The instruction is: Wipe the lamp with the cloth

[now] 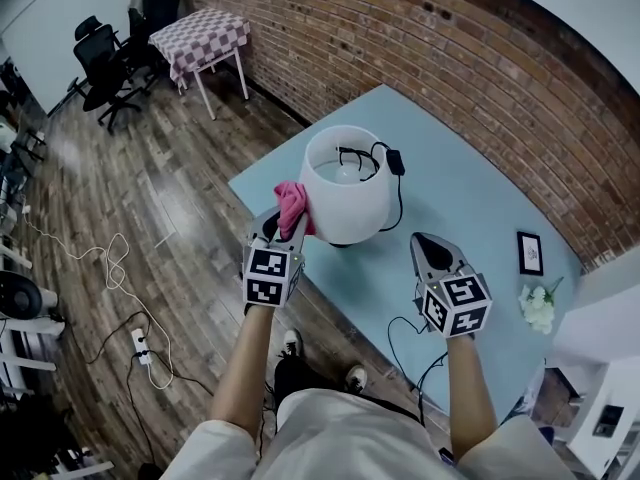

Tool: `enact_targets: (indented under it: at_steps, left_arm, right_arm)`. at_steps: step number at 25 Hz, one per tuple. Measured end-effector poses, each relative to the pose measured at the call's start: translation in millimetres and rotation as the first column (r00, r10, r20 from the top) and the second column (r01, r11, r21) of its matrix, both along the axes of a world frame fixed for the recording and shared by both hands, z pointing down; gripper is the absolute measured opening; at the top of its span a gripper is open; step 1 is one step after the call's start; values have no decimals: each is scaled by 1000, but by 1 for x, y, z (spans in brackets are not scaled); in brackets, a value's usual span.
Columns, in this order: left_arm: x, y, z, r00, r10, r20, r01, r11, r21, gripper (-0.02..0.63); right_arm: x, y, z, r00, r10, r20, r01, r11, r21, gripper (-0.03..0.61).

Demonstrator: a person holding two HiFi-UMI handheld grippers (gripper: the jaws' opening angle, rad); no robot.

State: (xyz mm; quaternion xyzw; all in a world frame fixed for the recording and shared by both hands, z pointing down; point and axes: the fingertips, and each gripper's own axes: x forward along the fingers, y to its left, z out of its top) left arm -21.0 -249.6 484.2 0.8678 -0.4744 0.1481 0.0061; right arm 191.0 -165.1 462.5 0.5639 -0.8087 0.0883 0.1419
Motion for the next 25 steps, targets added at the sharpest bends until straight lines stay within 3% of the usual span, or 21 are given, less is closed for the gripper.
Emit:
enact_targets:
  at_steps: [4,12,17,21,25]
  left_arm:
    - [-3,6,25,1000,-10,20,11,998,-57,141]
    - [-14,17,37,995,-23,92,30,997,-73,140]
    - [-21,22,-34,998,-58,40,55,996,74,140]
    - [-10,24,-108,999,-32,-9,33,975,221,140]
    - [1,9,-134,996,-23,83,-6,943,331,140]
  right_arm:
    - [-5,1,-3,1000,-27,7,26,1000,3,19]
    - [-11,8,-6,998,-65,19,65,998,5,20]
    - [-11,14,-12,996,-91,13,91,996,21,20]
    - [-13,19,-19,994,-105,30,103,994,38,19]
    - [-14,28,-30,991,-121,59,118,992,54,18]
